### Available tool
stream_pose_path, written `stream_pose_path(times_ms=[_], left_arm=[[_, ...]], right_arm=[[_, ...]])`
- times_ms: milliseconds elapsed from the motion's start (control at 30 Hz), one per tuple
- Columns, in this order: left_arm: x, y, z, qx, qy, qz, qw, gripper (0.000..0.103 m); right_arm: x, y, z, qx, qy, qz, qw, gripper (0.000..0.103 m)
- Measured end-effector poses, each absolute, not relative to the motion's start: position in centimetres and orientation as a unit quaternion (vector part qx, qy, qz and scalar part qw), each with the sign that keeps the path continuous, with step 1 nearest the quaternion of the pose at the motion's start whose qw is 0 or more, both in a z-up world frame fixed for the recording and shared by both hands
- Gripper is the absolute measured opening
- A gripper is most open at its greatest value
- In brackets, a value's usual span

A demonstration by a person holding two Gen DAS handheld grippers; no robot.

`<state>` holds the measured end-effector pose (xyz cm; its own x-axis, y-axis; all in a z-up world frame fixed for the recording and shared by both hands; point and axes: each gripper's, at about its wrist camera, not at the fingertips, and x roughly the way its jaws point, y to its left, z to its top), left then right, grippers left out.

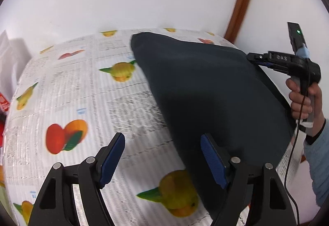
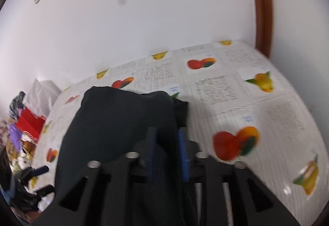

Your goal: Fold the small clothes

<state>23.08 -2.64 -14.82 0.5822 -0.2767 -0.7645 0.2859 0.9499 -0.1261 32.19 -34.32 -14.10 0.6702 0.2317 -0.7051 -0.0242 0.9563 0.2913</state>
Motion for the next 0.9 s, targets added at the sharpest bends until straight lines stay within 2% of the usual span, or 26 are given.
stream_pose_path(times_ms=[100, 200, 233, 267, 433, 567, 767, 900], left_arm=[[22.9, -1.8, -14.9, -0.009, 0.432, -0.158, 0.888, 0.074], [22.7, -1.2, -15.4, -0.027, 0.444, -0.172, 0.879, 0.074], [22.7, -1.2, -15.6, -0.025, 0.448, -0.168, 0.878, 0.074], [22.7, -1.1, -15.8, -0.023, 0.451, -0.163, 0.877, 0.074], [22.6, -0.3, -16.2, -0.034, 0.456, -0.159, 0.875, 0.074], [22.4, -0.6, -16.0, -0.021, 0.459, -0.155, 0.874, 0.072], [21.0, -1.0, -15.5, -0.018, 0.452, -0.163, 0.877, 0.073], [19.7, -1.2, -15.3, -0.015, 0.449, -0.161, 0.879, 0.073]], right_arm=[[34.9, -34.4, -15.0, 0.143, 0.414, 0.055, 0.897, 0.037], [37.5, -34.6, -16.3, 0.178, 0.437, 0.046, 0.881, 0.037], [38.2, -34.5, -16.6, 0.181, 0.448, 0.06, 0.873, 0.029], [38.9, -34.3, -16.6, 0.179, 0.455, 0.081, 0.869, 0.009], [37.1, -33.7, -13.5, 0.139, 0.362, 0.095, 0.917, 0.009], [38.2, -33.7, -14.5, 0.121, 0.407, 0.063, 0.903, 0.011], [33.6, -36.0, -13.2, 0.119, 0.392, 0.049, 0.911, 0.014], [28.8, -38.0, -12.8, 0.121, 0.389, 0.049, 0.912, 0.025]])
